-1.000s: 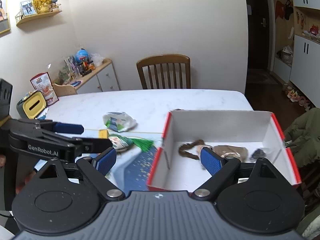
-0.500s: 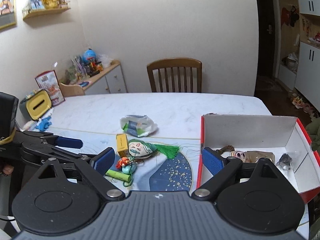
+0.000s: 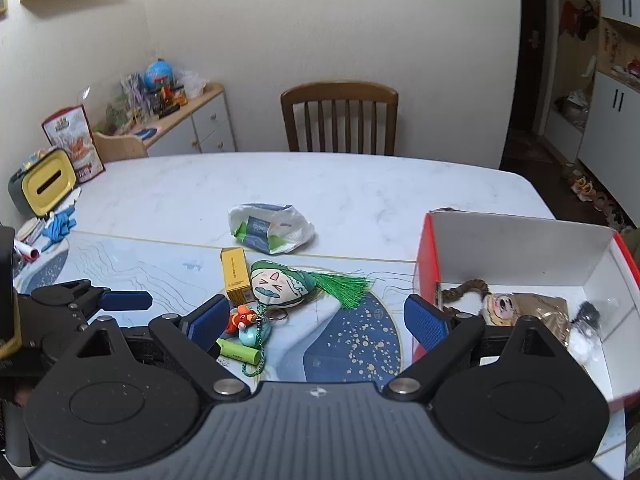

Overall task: Organize objects
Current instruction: 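Withdraw both tools from the shoebox back to the item pile, then grasp the green tube with the left tool while the right tool grasps the tasseled plush pouch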

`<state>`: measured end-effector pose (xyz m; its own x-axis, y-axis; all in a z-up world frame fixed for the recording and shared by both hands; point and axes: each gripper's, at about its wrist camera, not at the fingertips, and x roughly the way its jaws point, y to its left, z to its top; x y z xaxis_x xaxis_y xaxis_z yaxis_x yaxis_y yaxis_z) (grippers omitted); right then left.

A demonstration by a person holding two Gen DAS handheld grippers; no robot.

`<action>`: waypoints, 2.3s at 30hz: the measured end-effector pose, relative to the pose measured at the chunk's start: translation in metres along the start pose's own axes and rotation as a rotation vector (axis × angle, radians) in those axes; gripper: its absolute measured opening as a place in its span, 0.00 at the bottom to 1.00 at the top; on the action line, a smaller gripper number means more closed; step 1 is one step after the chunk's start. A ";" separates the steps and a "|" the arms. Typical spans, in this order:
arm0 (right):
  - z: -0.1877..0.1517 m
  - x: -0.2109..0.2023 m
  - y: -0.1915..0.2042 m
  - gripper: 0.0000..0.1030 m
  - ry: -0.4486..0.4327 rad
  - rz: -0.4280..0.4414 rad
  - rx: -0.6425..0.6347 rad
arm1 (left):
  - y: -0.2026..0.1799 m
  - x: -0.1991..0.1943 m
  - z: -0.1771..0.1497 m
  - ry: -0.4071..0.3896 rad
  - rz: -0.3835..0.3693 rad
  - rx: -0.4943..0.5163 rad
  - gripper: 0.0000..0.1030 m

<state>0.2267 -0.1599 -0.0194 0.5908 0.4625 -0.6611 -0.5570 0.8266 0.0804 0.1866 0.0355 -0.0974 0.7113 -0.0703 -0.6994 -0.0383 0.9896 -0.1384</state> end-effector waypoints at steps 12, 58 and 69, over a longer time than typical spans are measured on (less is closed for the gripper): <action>0.011 0.057 0.011 0.92 0.110 -0.007 -0.075 | 0.009 0.044 -0.018 0.066 0.043 0.032 0.99; 0.025 0.204 0.038 0.77 0.349 0.024 0.001 | 0.013 0.051 -0.021 0.121 0.058 -0.137 0.82; 0.021 0.205 0.038 0.64 0.362 0.023 -0.009 | 0.003 0.051 -0.024 0.101 0.046 -0.011 0.51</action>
<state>0.3388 -0.0267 -0.1357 0.3339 0.3355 -0.8809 -0.5738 0.8137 0.0924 0.2064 0.0316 -0.1504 0.6339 -0.0381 -0.7725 -0.0772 0.9907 -0.1122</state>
